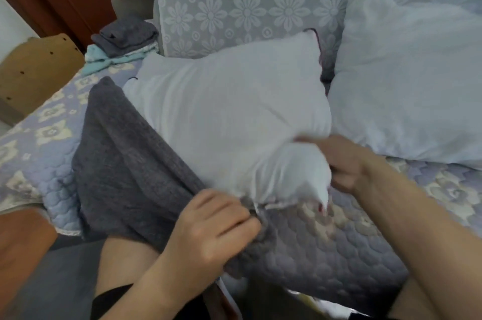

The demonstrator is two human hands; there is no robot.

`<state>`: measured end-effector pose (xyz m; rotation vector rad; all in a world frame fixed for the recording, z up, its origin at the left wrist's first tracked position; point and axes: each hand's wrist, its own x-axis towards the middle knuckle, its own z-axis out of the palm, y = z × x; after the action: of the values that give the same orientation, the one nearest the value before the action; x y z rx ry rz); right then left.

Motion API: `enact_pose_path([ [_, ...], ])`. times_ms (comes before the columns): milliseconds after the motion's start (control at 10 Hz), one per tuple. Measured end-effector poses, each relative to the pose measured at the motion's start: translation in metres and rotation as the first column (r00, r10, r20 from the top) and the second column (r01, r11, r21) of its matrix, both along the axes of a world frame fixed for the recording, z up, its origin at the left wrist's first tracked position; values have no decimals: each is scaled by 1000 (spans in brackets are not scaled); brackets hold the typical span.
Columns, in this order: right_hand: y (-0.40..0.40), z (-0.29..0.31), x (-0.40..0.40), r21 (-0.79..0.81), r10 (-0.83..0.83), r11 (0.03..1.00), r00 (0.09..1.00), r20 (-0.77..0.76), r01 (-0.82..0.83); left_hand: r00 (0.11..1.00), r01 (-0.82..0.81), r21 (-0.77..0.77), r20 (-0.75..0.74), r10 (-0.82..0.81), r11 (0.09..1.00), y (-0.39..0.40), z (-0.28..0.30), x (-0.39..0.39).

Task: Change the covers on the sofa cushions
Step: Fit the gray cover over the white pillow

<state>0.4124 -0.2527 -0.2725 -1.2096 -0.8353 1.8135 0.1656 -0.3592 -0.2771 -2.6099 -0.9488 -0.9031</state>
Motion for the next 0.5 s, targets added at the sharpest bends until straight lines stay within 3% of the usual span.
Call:
enact_pose_path([
  [100,21,5,-23,-32,-174,984,984,38,175,999,29,-5,-40,-29,1000,-10,-12,8],
  [300,2,-18,-80,-90,-338,937,941,27,339,989,-113,51,103,107,992,4,-21,28],
  [500,-16,-24,-65,-55,-420,908,898,-132,416,964,-209,33,176,200,977,5,-27,24],
])
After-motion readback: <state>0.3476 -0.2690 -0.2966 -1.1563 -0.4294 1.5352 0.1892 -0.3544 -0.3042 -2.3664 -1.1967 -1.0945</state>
